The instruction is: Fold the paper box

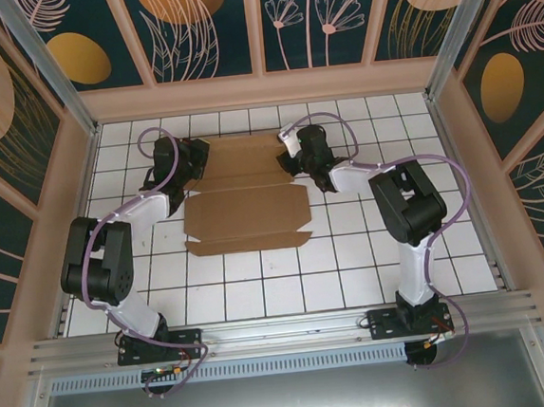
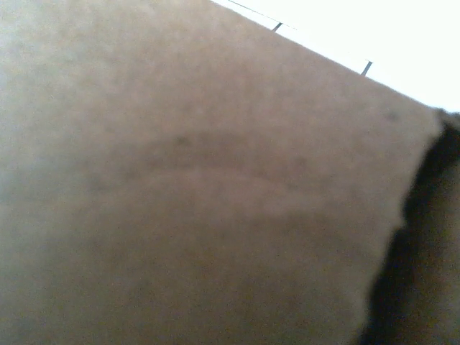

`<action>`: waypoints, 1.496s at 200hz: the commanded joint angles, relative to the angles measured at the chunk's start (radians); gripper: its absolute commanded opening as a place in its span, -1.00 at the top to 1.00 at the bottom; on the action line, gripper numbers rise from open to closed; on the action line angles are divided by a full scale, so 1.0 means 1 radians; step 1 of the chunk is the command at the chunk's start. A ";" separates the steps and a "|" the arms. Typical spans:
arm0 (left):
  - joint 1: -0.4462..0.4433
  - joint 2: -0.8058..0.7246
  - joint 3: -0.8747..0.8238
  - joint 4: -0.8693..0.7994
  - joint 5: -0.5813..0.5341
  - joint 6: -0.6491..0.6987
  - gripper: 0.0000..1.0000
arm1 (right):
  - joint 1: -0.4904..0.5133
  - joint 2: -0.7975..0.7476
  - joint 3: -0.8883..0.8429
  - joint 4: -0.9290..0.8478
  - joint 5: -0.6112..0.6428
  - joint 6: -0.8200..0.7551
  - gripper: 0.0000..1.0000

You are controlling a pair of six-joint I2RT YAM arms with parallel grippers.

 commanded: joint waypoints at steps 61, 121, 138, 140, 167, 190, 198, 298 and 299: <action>-0.005 -0.017 -0.038 -0.158 0.016 0.018 1.00 | 0.020 0.006 0.006 -0.073 0.153 0.089 0.95; -0.007 -0.018 -0.050 -0.150 0.023 -0.025 1.00 | 0.124 0.083 0.096 -0.189 0.516 0.159 1.00; -0.007 -0.021 -0.047 -0.158 0.021 -0.021 1.00 | 0.134 0.097 0.115 -0.231 0.532 0.166 1.00; -0.006 -0.021 -0.046 -0.161 0.020 -0.021 1.00 | 0.134 0.098 0.118 -0.235 0.527 0.168 0.97; -0.005 -0.027 -0.055 -0.168 0.013 -0.023 1.00 | 0.118 0.070 0.085 -0.225 0.438 0.185 0.59; -0.007 -0.033 -0.081 -0.144 0.019 -0.024 1.00 | 0.104 0.031 0.034 -0.176 0.363 0.182 0.27; -0.006 -0.034 -0.090 -0.134 0.023 -0.024 1.00 | 0.104 0.014 0.009 -0.152 0.345 0.171 0.15; -0.007 -0.074 -0.181 -0.086 0.029 -0.038 1.00 | 0.117 -0.086 -0.180 0.042 0.280 0.191 0.22; -0.007 -0.074 -0.180 -0.087 0.030 -0.039 1.00 | 0.119 -0.085 -0.179 0.041 0.283 0.192 0.22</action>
